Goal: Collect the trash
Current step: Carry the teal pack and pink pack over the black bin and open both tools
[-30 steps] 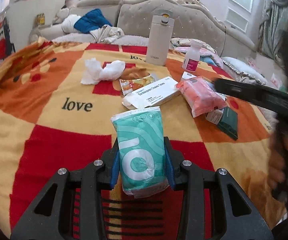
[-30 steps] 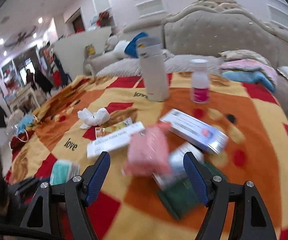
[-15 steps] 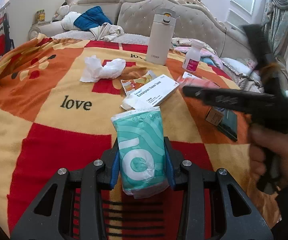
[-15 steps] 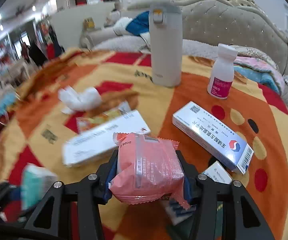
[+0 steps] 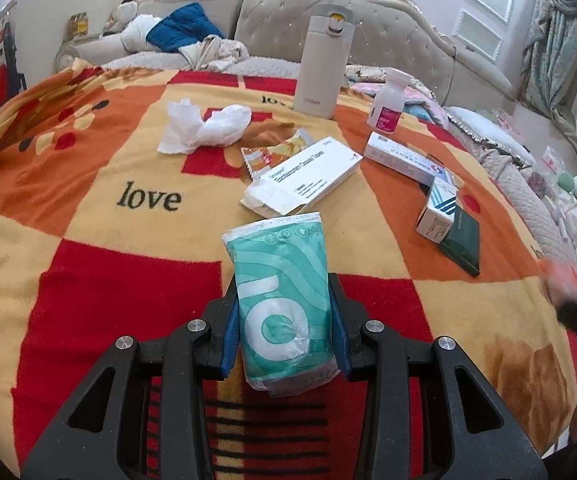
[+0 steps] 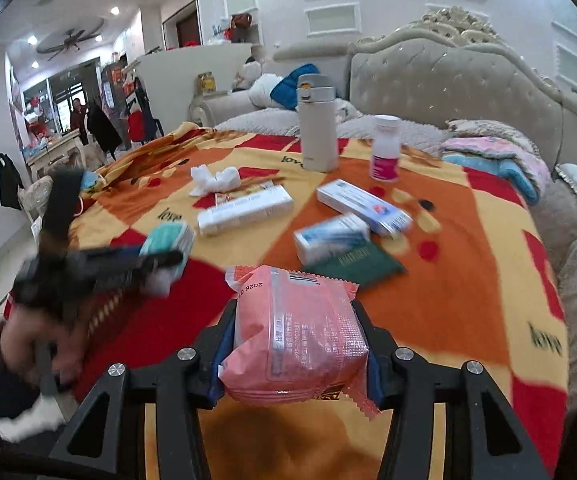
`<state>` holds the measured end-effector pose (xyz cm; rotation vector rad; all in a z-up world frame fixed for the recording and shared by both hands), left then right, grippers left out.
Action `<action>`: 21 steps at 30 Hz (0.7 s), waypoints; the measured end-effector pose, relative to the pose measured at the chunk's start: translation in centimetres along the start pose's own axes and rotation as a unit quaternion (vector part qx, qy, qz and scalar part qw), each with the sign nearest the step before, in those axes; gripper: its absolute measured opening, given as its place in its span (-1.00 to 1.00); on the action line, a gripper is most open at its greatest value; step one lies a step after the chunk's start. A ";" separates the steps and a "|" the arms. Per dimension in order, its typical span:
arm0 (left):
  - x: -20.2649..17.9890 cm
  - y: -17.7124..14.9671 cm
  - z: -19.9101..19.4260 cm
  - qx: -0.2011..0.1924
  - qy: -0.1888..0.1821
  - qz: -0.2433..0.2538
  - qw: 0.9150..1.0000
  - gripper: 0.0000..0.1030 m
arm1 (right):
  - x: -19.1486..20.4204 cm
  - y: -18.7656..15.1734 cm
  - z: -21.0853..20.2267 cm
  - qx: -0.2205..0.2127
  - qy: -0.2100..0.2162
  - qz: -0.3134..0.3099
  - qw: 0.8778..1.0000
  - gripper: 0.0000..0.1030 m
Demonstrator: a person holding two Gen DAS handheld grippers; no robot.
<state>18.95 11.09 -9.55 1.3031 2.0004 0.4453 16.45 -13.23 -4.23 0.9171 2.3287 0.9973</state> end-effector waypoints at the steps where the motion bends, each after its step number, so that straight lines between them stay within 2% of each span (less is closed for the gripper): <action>1: 0.0 0.0 0.0 0.000 0.001 -0.001 1.000 -0.30 | -0.1 -1.1 -0.6 -0.001 -0.008 0.006 1.000 -0.02; 5: -0.2 -0.1 0.0 -0.002 0.010 0.007 1.000 -0.30 | -1.2 -3.4 -1.9 0.013 -0.014 0.045 0.999 -0.02; 10: -0.7 -0.3 0.1 -0.002 0.038 0.021 0.999 -0.30 | -1.8 -3.8 -4.0 -0.016 -0.013 0.047 0.999 -0.02; 13: -1.6 -0.7 -0.2 -0.007 0.061 0.039 0.997 -0.30 | -2.1 -4.2 -4.4 -0.015 -0.018 0.050 0.998 -0.02; 17: -2.6 -0.7 -1.2 -0.004 0.059 0.024 0.998 -0.30 | -2.5 -4.6 -5.3 -0.020 -0.027 0.052 0.998 -0.02; 21: -5.6 -0.3 -2.8 -0.020 0.057 0.051 0.997 -0.30 | -3.6 -5.1 -6.7 -0.028 -0.041 0.066 0.997 -0.02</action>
Point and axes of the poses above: each gripper's, at about its wrist camera, not at the fingertips, and z roughly the way its jaws point, x to its left, y to its top, the point moved 2 cm from there along z, roughly the way its jaws point, and after that the axes turned 15 degrees about -z, right-handed, at the moved point
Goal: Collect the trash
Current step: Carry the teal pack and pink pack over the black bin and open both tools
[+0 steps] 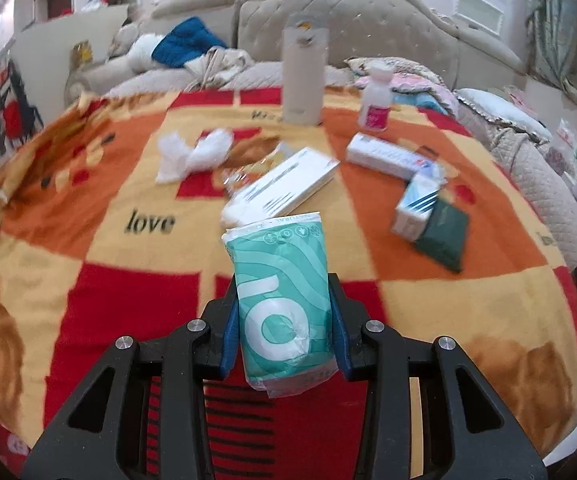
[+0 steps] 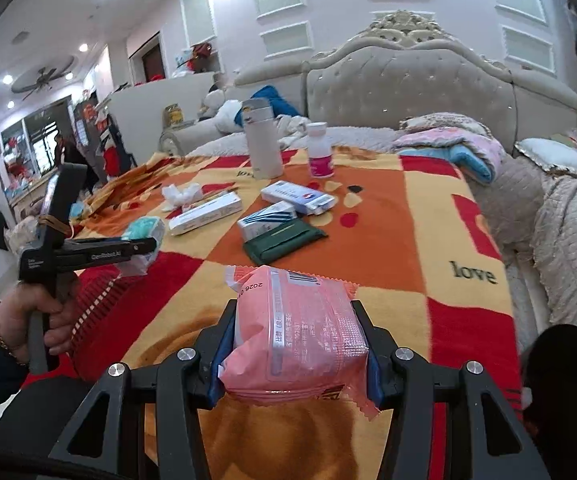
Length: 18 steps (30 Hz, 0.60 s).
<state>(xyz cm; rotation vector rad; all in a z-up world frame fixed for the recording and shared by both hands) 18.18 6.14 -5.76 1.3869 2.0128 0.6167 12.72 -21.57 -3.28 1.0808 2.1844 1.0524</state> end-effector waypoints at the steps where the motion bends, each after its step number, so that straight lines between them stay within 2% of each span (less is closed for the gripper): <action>1: -0.7 0.3 -0.5 -0.004 -0.004 0.002 1.000 -0.30 | -0.5 -0.1 -0.4 -0.002 -0.006 0.006 1.000 -0.02; 5: -3.8 1.2 -2.0 -0.023 -0.012 0.016 1.000 -0.30 | -2.0 -0.7 -1.9 -0.011 -0.022 0.025 0.999 -0.02; 11: -8.3 1.7 -3.5 -0.027 -0.031 0.027 0.999 -0.30 | -4.5 -1.6 -4.4 -0.020 -0.050 0.047 0.997 -0.02; 18: -14.2 0.4 -4.5 -0.033 -0.066 0.051 0.996 -0.30 | -7.7 -3.5 -7.4 -0.024 -0.096 0.083 0.992 -0.02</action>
Point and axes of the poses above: each gripper's, at about its wrist camera, not at the fingertips, and z roughly the way its jaws point, x to its left, y to its top, the point moved 2 cm from there along z, roughly the way its jaws point, and after that the axes turned 15 degrees about -z, right-handed, at the moved point
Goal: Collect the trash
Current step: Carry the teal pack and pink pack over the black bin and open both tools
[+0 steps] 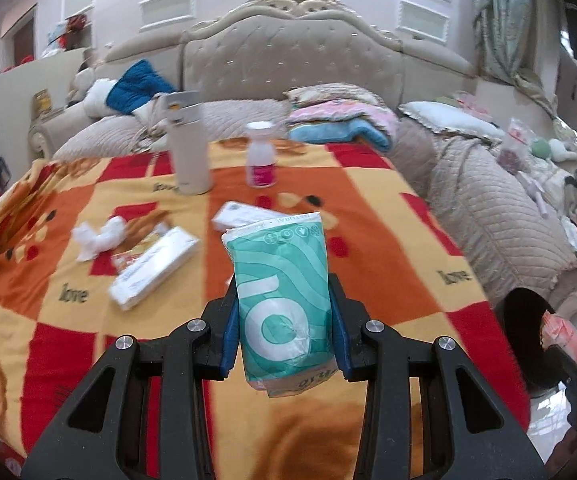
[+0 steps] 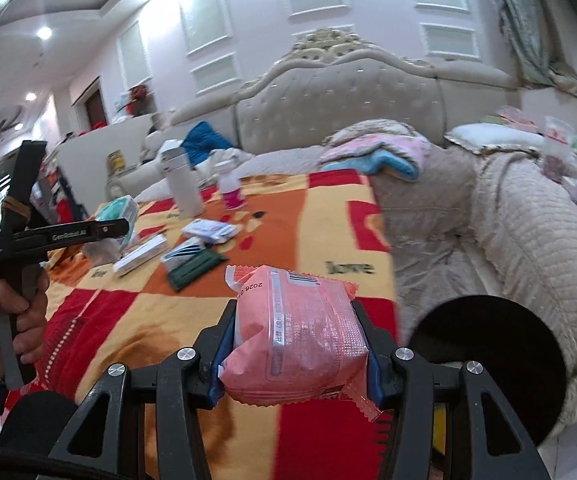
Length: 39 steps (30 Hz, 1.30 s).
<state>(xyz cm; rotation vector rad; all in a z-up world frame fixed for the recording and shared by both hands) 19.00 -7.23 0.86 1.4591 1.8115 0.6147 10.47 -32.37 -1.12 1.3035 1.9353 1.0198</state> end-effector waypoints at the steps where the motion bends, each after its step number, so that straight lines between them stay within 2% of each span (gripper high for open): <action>1: -0.7 -0.3 0.2 0.001 -0.004 0.004 1.000 -0.30 | -0.7 -0.2 -0.5 -0.001 -0.007 0.004 1.000 -0.02; 12: -7.0 -2.9 1.1 0.012 -0.041 0.034 0.999 -0.30 | -7.9 -3.9 -5.6 0.009 -0.096 0.060 0.994 -0.02; 18: -9.2 -3.6 2.2 0.022 -0.061 0.041 0.997 -0.30 | -10.8 -5.6 -7.0 0.023 -0.126 0.082 0.988 -0.02; 22: -10.9 -4.6 2.9 0.037 -0.101 0.052 0.993 -0.30 | -12.0 -6.3 -6.7 0.039 -0.138 0.092 0.985 -0.02; 27: -14.9 -6.8 3.0 0.065 -0.195 0.097 0.974 -0.30 | -13.0 -6.8 -5.1 0.063 -0.144 0.102 0.982 -0.02; 31: -19.3 -8.9 4.1 0.104 -0.261 0.143 0.949 -0.30 | -13.6 -7.2 -3.0 0.096 -0.156 0.116 0.976 -0.02; 33: -20.9 -9.6 5.1 0.124 -0.275 0.156 0.941 -0.30 | -14.2 -7.7 -2.1 0.115 -0.161 0.135 0.971 -0.02; 37: -23.0 -10.8 6.8 0.158 -0.288 0.165 0.930 -0.28 | -14.9 -8.0 -1.5 0.116 -0.165 0.154 0.967 0.00; 39: -23.8 -11.3 7.7 0.171 -0.285 0.168 0.928 -0.20 | -15.4 -8.1 -1.6 0.111 -0.169 0.167 0.965 0.19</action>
Point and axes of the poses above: each gripper's, at about its wrist camera, not at the fingertips, and z roughly the way its jaws point, x to its left, y to its top, the point moved 2 cm from there along z, roughly the way its jaws point, and after that the axes turned 15 degrees about -z, right-handed, at the moved point
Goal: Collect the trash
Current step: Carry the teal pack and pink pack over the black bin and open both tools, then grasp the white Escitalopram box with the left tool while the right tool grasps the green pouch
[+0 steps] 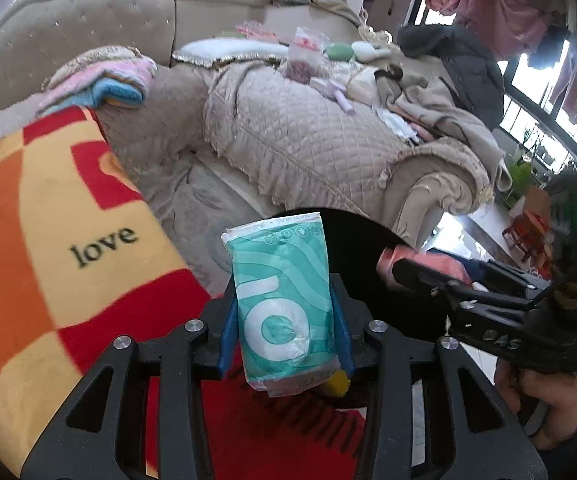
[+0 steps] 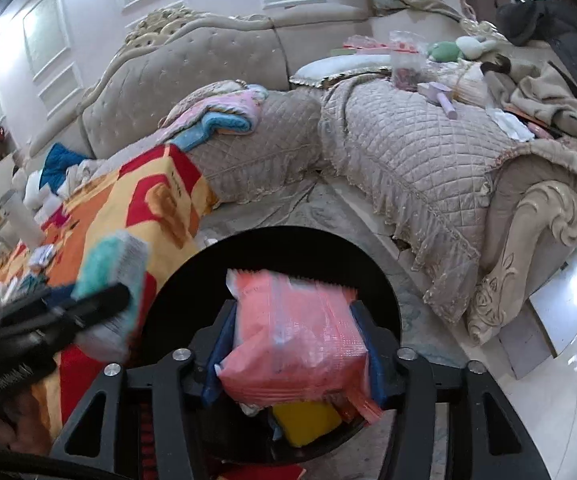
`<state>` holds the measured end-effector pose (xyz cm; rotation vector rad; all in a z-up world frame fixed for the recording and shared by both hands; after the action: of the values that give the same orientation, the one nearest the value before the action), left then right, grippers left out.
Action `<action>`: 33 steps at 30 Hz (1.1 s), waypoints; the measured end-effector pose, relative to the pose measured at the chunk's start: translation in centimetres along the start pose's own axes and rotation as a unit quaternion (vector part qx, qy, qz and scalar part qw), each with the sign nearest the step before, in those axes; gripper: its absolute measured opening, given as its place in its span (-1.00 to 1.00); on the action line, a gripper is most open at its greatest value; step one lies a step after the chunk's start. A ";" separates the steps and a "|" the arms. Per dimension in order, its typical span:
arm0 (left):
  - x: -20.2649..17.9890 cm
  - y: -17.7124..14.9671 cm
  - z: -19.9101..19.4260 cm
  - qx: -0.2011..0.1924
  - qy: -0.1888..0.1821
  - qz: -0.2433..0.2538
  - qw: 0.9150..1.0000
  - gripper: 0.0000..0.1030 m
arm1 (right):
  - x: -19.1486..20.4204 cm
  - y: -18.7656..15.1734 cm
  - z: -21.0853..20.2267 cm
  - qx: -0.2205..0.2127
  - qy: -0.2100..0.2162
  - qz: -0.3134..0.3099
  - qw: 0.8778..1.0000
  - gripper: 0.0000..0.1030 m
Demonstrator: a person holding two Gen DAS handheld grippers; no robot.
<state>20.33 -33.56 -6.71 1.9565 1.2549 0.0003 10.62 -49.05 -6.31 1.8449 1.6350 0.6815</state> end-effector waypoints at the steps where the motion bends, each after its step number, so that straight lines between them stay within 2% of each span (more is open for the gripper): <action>1: 0.0 -0.1 0.2 0.006 -0.004 -0.003 1.000 -0.10 | -0.2 0.0 0.0 -0.002 0.006 0.009 1.000 0.20; 3: -0.2 0.0 0.2 0.005 -0.011 0.001 1.000 -0.06 | -0.7 0.1 0.0 -0.009 0.012 0.027 1.000 0.20; 6: -0.3 -0.2 -0.6 -0.002 -0.015 0.003 1.000 0.11 | -0.7 0.3 -0.1 -0.010 0.002 0.029 1.000 0.20; 12: 1.6 -0.2 -2.3 -0.014 0.001 -0.028 1.000 0.12 | 0.9 1.2 -1.4 -0.035 -0.021 0.007 0.999 0.20; 18: 5.5 -0.1 -8.6 -0.072 0.024 -0.077 0.994 0.12 | 4.1 2.4 -3.4 -0.089 -0.007 -0.006 0.996 0.20; 22: 10.2 0.5 -14.5 -0.119 0.057 -0.112 0.985 0.12 | 8.4 3.0 -3.1 -0.098 0.030 -0.021 0.994 0.20; 26: 17.6 0.3 -20.0 -0.145 0.123 -0.121 0.974 0.12 | 14.1 3.2 -1.8 -0.094 0.067 -0.061 0.992 0.21; 29: 24.6 -1.3 -23.2 -0.152 0.191 -0.142 0.959 0.12 | 18.6 3.2 -0.6 -0.084 0.086 -0.115 0.986 0.21; 33: 33.0 -4.1 -25.5 -0.142 0.256 -0.197 0.936 0.12 | 23.0 3.1 0.9 -0.070 0.114 -0.153 0.979 0.21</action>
<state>23.95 8.15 -4.76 1.4706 1.8538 0.4918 16.22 -26.55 -4.77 1.4160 1.9130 0.8690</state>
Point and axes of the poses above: each gripper's, at about its wrist camera, not at the fingertips, and z roughly the way its jaws point, x to its left, y to its top, the point moved 2 cm from there along z, roughly the way its jaws point, and after that the axes turned 15 degrees about -z, right-handed, at the moved point
